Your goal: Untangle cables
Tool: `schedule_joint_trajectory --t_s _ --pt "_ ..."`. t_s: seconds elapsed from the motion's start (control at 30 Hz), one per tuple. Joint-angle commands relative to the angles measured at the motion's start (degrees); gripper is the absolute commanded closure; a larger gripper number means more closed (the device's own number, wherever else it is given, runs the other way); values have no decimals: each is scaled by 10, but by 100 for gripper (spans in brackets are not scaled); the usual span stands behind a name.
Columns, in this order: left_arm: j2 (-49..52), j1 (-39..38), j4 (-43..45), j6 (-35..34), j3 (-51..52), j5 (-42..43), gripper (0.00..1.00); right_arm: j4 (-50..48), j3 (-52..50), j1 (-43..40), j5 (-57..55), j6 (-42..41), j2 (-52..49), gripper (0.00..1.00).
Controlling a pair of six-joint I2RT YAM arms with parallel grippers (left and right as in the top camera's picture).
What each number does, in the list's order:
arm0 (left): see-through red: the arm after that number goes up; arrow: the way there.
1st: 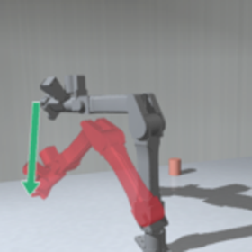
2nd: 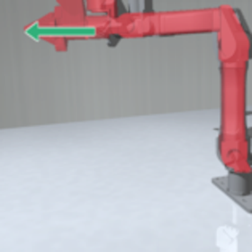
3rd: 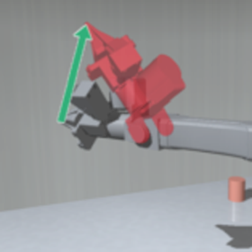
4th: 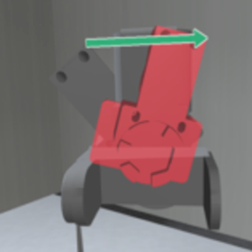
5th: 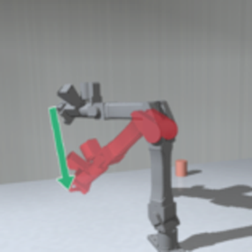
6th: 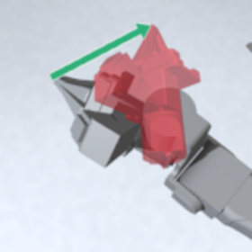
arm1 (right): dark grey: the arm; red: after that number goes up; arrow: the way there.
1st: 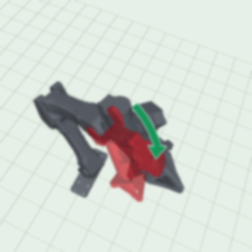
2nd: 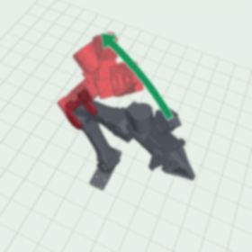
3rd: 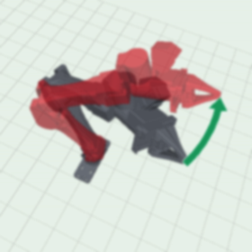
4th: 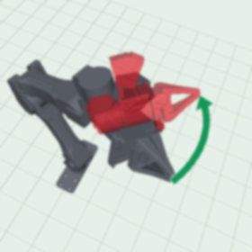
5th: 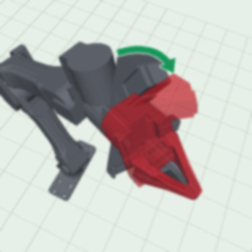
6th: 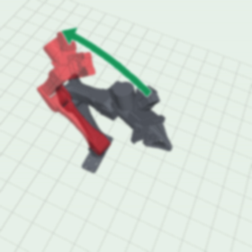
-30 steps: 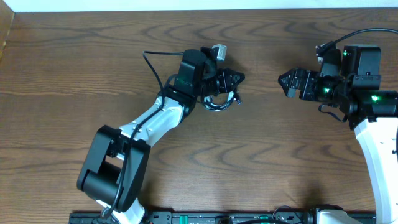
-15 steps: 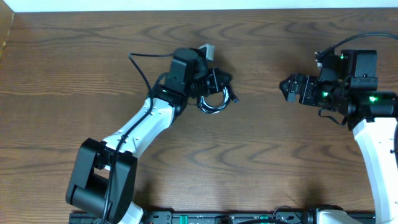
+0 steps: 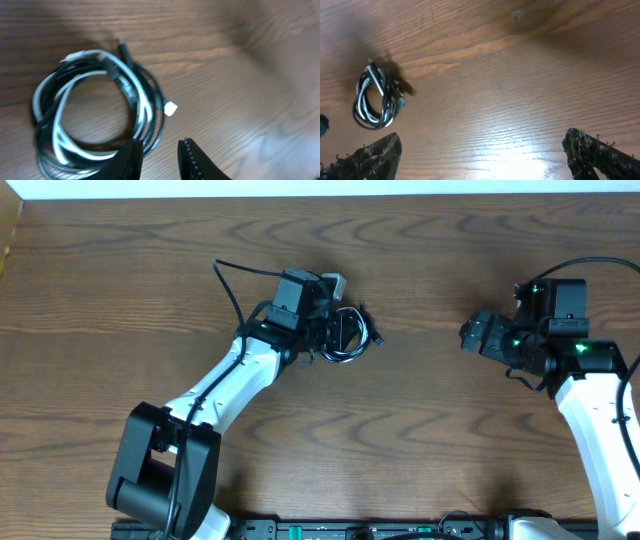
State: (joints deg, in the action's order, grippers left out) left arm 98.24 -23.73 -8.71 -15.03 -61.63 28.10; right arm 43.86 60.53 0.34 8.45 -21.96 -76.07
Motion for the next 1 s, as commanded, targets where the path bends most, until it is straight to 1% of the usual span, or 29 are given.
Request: schedule_joint_trajectory --t_s 0.0,0.1,0.3,0.43,0.57,0.83,0.97 --pt "3 -7 -10 76 -4 -48 70 -2 -2 6 -23 -16 3 1" --pt "11 -22 -9 104 -4 -54 68 -3 -2 6 -23 -16 3 1" --pt "47 -71 23 105 -4 -90 65 -6 -2 6 -23 -16 3 1" --pt "71 -91 39 106 -4 -98 65 -3 -2 6 -23 -15 3 1" --pt "91 -92 47 107 -4 -100 65 -2 -2 6 -23 -2 3 1" --pt "104 -95 48 113 -4 -170 65 -1 -2 6 -21 2 3 1" --pt "104 -95 52 125 -4 -183 65 -1 -2 6 -21 4 3 1"
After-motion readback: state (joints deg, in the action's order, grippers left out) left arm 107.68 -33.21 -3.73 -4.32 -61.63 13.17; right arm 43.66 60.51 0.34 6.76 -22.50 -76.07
